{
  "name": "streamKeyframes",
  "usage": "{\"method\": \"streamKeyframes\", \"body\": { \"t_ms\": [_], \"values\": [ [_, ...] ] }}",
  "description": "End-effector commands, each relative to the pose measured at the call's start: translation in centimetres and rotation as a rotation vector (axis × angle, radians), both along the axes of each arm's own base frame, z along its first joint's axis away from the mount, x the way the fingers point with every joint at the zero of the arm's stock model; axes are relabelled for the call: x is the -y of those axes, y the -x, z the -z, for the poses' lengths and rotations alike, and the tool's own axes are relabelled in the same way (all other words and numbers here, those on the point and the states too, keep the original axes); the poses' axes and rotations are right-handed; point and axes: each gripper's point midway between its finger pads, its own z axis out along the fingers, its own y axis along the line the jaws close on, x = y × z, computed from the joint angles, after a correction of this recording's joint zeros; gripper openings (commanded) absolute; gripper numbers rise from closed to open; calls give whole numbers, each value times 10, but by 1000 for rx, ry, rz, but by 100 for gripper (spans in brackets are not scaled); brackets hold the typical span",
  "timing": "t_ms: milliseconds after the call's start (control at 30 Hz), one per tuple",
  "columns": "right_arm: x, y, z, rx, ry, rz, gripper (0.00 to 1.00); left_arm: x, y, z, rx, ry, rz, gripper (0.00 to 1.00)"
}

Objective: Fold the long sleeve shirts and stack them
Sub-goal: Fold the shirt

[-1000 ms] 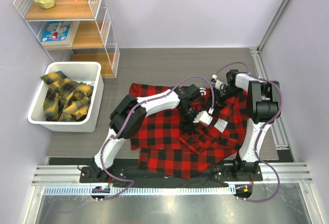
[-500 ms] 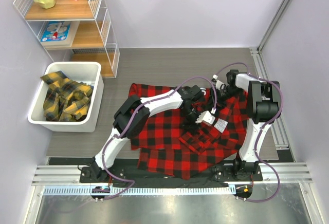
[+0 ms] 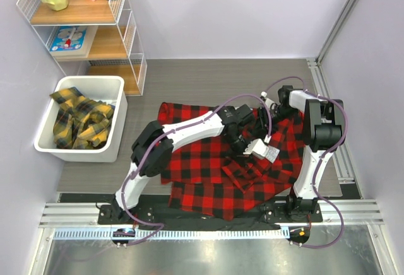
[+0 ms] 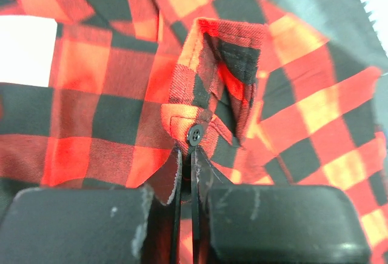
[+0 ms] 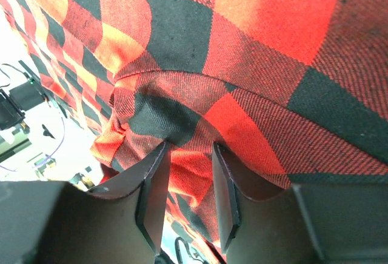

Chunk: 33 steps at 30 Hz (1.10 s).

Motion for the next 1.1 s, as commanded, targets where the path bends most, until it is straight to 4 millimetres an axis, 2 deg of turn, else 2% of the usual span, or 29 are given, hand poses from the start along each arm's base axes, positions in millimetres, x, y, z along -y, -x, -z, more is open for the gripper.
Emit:
{"method": "streamKeyframes", "body": {
  "t_ms": [0, 33, 200, 367, 433, 533, 633, 700, 733, 767, 833, 967, 1067],
  "values": [
    [10, -11, -9, 112, 50, -41, 40, 4, 15, -82, 6, 130, -14, 0],
    [11, -11, -9, 117, 56, -44, 41, 2, 17, -99, 28, 162, -13, 0],
    [13, -14, -10, 138, 66, -65, 41, 3, 26, -140, 46, 249, -13, 0],
    [16, -10, -8, 142, 80, -89, 41, 18, 36, -164, 11, 300, -35, 0],
    [17, -5, -7, 138, 80, -106, 41, 27, 38, -180, -26, 339, -54, 0],
    [15, 1, -15, 149, 59, -138, 43, 40, 47, -198, -63, 376, -69, 0],
    [9, -2, -37, 197, 0, -182, 47, 45, 54, -203, -53, 391, -58, 0],
    [0, 5, -57, 202, -76, -215, 49, 47, 53, -200, -52, 387, -64, 0],
    [-1, 0, -68, 242, -98, -242, 51, 49, 51, -202, -56, 391, -77, 0],
    [-4, 4, -75, 228, -117, -249, 53, 50, 52, -203, -64, 392, -73, 0],
    [-7, -2, -85, 258, -145, -253, 56, 53, 53, -202, -87, 384, -76, 0],
    [-10, -6, -83, 255, -169, -250, 56, 58, 54, -205, -110, 390, -70, 0],
    [-9, -10, -72, 228, -156, -226, 56, 63, 56, -210, -135, 403, -54, 0]
  ]
}}
